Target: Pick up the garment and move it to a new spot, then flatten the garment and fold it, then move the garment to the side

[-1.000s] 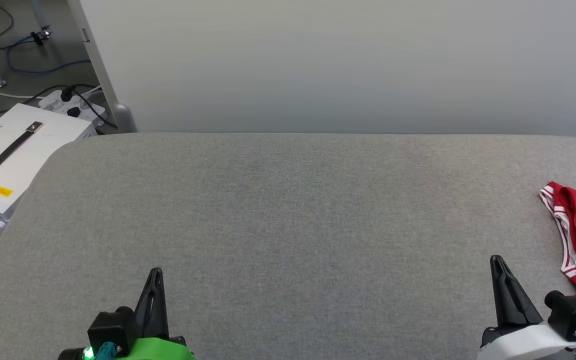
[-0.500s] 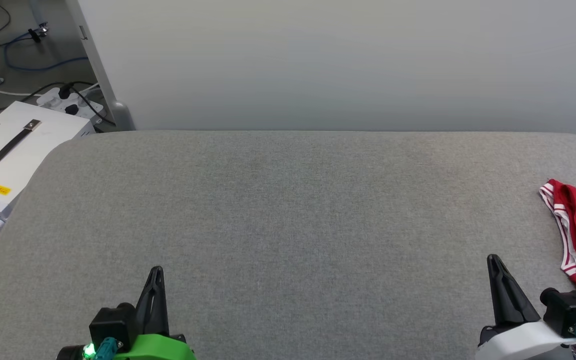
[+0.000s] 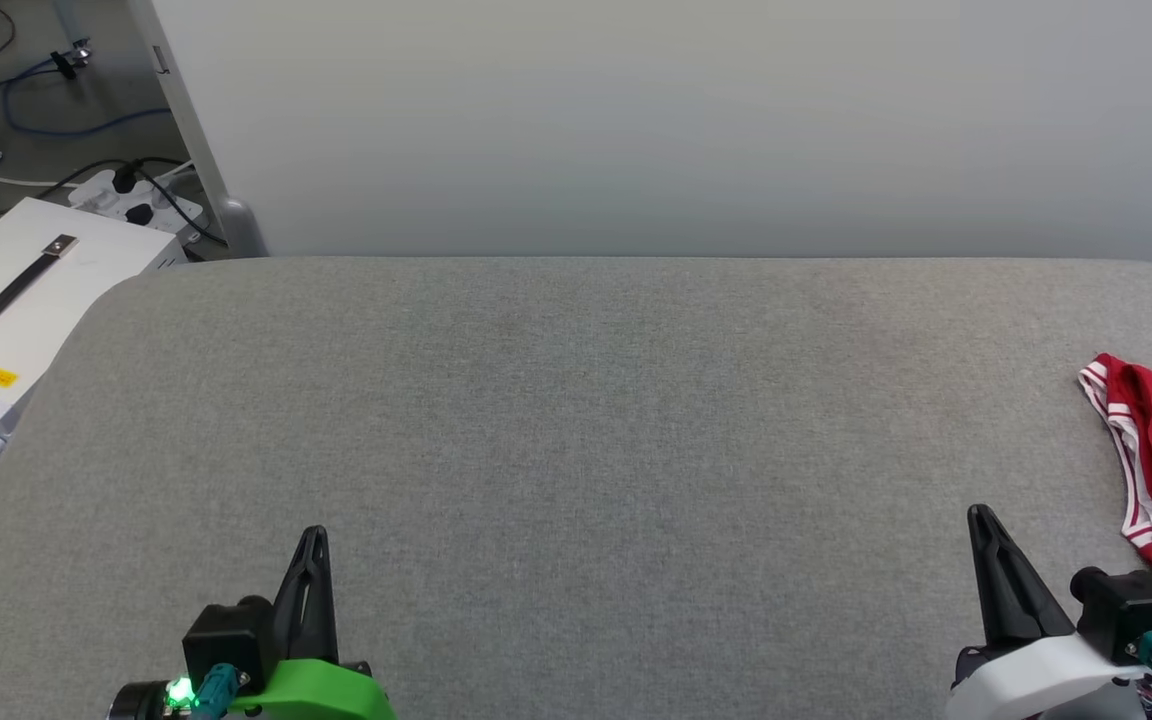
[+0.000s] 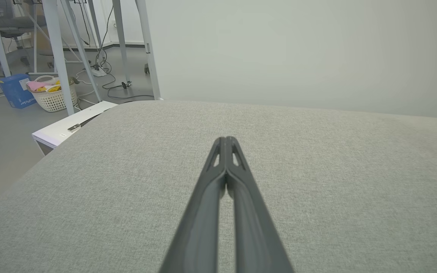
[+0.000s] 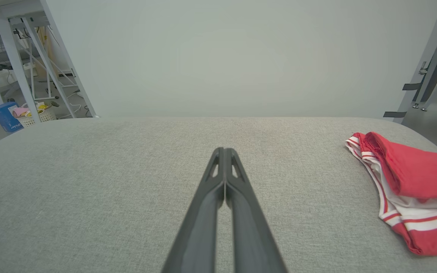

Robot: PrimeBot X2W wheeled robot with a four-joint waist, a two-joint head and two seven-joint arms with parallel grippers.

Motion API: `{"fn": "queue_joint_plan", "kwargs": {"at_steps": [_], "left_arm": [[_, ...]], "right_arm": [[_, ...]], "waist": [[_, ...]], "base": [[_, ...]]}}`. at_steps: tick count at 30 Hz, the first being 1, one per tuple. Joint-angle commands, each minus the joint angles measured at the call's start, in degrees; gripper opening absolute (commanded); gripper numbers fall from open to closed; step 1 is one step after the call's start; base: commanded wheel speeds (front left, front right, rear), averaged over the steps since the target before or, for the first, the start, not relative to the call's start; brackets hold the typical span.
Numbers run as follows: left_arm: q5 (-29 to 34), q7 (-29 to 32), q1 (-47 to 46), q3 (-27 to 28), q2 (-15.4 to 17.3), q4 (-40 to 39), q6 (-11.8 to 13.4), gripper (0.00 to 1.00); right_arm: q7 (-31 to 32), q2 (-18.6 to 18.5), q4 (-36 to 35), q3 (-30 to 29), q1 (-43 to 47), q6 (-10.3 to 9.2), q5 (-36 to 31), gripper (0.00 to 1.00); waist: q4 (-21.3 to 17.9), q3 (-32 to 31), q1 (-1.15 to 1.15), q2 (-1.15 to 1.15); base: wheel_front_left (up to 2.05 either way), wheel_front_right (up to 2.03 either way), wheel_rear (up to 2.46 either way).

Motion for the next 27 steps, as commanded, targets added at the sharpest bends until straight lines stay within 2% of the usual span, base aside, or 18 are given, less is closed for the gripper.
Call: {"fn": "queue_joint_plan", "kwargs": {"at_steps": [1, 27], "left_arm": [[0.55, 0.43, -1.26, 0.22, -0.12, -0.41, 0.27, 0.00], [2.31, 3.42, -2.57, 0.49, -0.21, -1.63, 0.49, 0.00]], "right_arm": [[0.38, 0.13, -0.49, 0.17, -1.17, -0.01, -0.60, 0.00], [3.10, 0.44, -1.37, 0.48, -2.43, -0.02, -3.05, 0.00]], "waist": [[-0.02, 0.05, 0.00, 0.00], [-0.30, 0.86, 0.00, 0.00]], "base": [[0.00, 0.00, 0.00], [0.00, 0.00, 0.00]]}}
